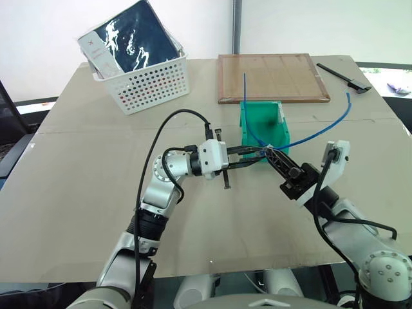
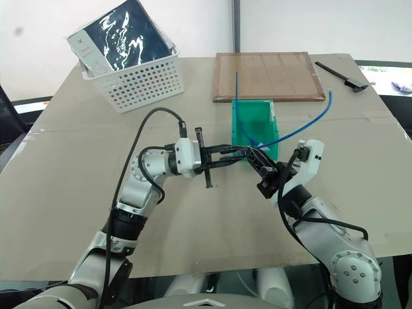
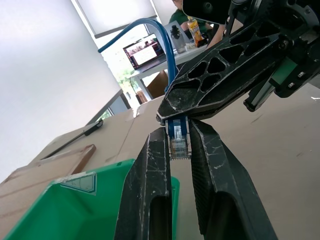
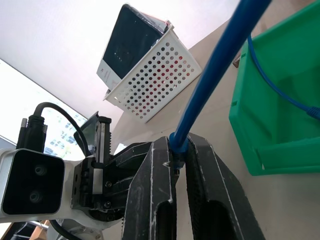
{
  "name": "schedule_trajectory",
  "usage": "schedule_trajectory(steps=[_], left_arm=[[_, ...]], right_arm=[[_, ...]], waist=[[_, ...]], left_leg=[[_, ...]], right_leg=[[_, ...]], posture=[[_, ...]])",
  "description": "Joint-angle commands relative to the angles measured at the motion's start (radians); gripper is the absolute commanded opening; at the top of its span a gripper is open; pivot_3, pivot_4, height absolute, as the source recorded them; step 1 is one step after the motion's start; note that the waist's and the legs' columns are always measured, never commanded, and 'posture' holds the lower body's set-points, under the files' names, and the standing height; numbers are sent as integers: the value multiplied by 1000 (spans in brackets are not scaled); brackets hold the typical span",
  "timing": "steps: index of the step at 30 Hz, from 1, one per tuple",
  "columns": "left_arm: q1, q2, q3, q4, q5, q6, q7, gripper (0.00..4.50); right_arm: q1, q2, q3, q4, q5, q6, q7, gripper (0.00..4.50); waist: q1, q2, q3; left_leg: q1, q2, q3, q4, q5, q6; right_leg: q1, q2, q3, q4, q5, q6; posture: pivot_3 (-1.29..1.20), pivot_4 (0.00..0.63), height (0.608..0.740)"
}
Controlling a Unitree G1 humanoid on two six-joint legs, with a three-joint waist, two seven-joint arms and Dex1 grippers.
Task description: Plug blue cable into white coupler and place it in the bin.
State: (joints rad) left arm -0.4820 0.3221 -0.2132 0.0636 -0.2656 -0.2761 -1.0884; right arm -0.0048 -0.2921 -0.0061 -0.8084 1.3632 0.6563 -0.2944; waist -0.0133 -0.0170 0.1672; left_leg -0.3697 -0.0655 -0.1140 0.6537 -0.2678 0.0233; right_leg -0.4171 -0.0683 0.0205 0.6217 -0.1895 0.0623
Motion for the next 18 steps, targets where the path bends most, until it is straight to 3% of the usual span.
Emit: schedule_trajectory(steps=[1, 6, 11, 18], left_arm=[[23, 27, 31, -48, -38, 71, 20, 1313], [109, 157, 158, -106, -139, 326, 70, 3732], [188, 268, 355, -86, -206, 476, 161, 3732], [174, 362, 434, 110, -158, 451, 138, 3732]], right_arm=[[0, -19, 3, -34, 30, -20, 11, 0], [-3, -57, -10, 0, 39, -24, 56, 0], [-15, -71, -4, 46, 20, -24, 112, 0], [-42, -57, 25, 89, -18, -16, 167, 0]], waist=[[-1, 0, 0], [-7, 1, 0], [-2, 1, 1], [3, 1, 1]], left_leg=[[0, 0, 0, 0, 0, 0], [1, 1, 0, -1, 0, 0], [1, 2, 0, -1, 0, 0], [1, 1, 0, -1, 0, 0]], right_leg=[[0, 0, 0, 0, 0, 0], [0, 2, 1, 0, -2, 3], [0, 2, 1, 0, -2, 3], [0, 2, 1, 0, -2, 3]], posture=[[0, 150, 740], [0, 150, 740], [0, 150, 740], [0, 150, 740]])
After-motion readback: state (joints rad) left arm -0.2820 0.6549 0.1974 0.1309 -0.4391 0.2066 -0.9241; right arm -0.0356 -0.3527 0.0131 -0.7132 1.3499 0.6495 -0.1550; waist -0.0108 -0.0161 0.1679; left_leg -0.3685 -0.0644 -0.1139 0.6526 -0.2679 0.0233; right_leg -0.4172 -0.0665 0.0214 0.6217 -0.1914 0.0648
